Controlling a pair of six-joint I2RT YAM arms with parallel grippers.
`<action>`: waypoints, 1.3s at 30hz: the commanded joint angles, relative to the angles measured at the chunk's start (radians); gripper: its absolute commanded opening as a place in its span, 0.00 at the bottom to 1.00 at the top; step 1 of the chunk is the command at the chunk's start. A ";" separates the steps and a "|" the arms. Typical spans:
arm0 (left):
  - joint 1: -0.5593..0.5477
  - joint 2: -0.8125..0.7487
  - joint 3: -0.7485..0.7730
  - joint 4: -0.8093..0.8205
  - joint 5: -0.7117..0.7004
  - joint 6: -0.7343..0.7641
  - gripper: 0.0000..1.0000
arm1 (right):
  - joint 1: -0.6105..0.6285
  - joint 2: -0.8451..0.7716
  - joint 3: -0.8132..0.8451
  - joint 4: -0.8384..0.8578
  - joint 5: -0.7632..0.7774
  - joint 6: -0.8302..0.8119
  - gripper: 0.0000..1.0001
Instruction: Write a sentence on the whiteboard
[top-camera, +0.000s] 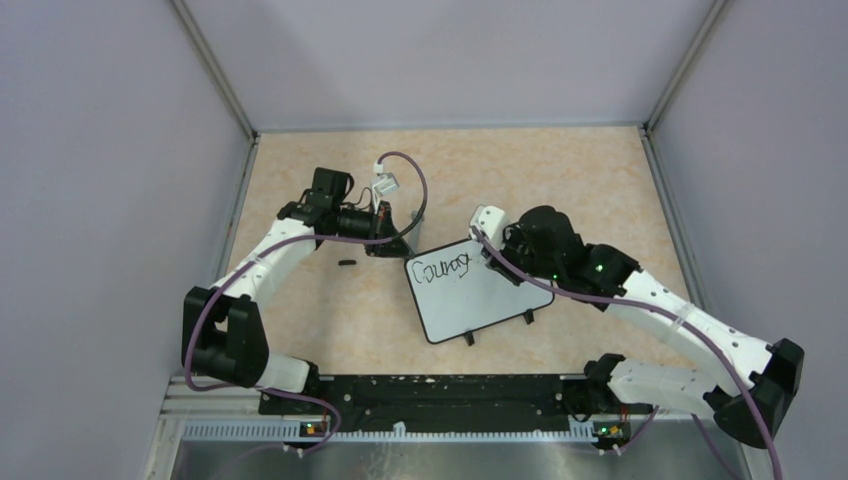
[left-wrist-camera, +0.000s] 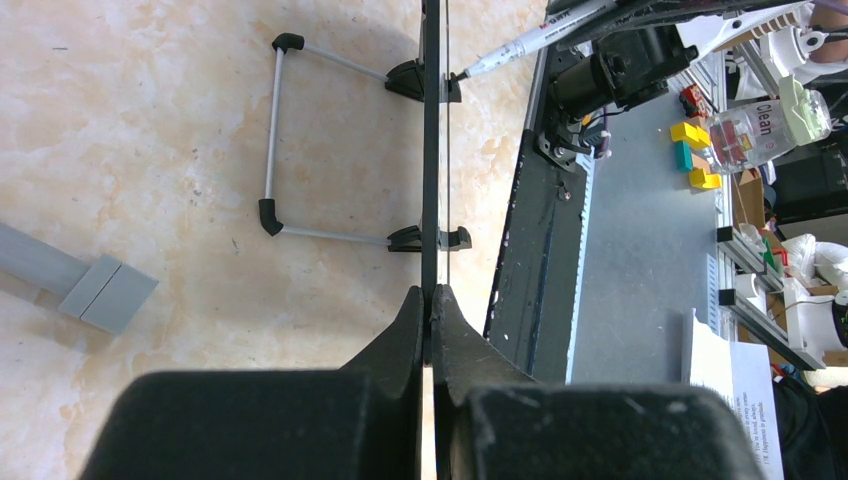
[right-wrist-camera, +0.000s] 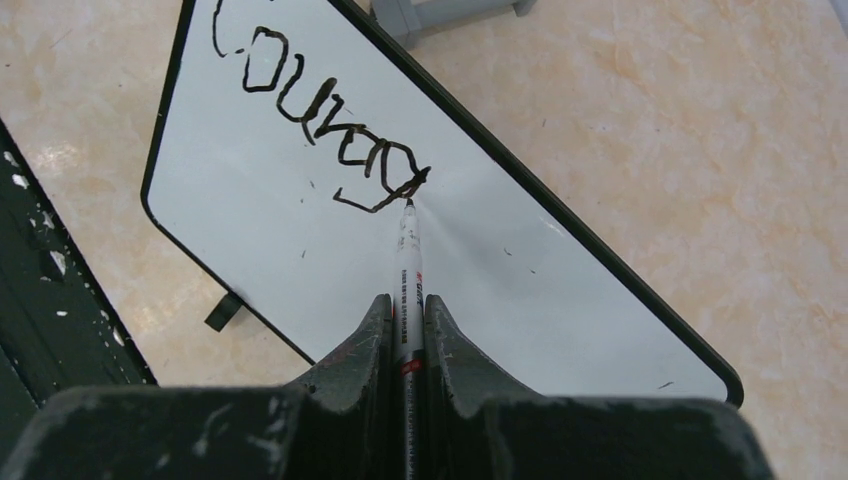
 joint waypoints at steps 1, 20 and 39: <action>-0.010 -0.017 -0.016 -0.031 0.011 0.012 0.00 | -0.016 0.003 0.029 0.014 0.040 0.006 0.00; -0.009 -0.012 -0.020 -0.031 0.008 0.013 0.00 | -0.064 0.000 0.014 0.003 0.063 -0.032 0.00; -0.009 -0.009 -0.017 -0.030 0.012 0.014 0.00 | -0.070 0.022 0.071 0.019 0.038 -0.016 0.00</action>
